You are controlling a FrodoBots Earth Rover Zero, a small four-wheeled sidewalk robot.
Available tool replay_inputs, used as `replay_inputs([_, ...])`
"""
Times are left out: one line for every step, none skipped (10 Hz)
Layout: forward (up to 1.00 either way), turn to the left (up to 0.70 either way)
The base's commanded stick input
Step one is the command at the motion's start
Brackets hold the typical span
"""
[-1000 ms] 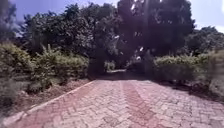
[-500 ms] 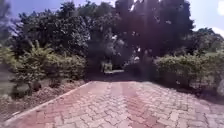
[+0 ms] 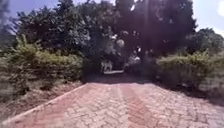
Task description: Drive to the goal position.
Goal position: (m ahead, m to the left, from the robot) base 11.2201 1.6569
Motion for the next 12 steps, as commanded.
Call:
replay_inputs([0.70, 0.00])
replay_inputs([0.70, 0.00])
replay_inputs([0.70, 0.00])
replay_inputs([0.70, 0.00])
replay_inputs([0.70, 0.00])
replay_inputs([0.70, 0.00])
replay_inputs([0.70, 0.00])
replay_inputs([0.70, 0.00])
replay_inputs([0.70, 0.00])
replay_inputs([0.70, 0.00])
replay_inputs([0.70, 0.00])
replay_inputs([0.70, 0.00])
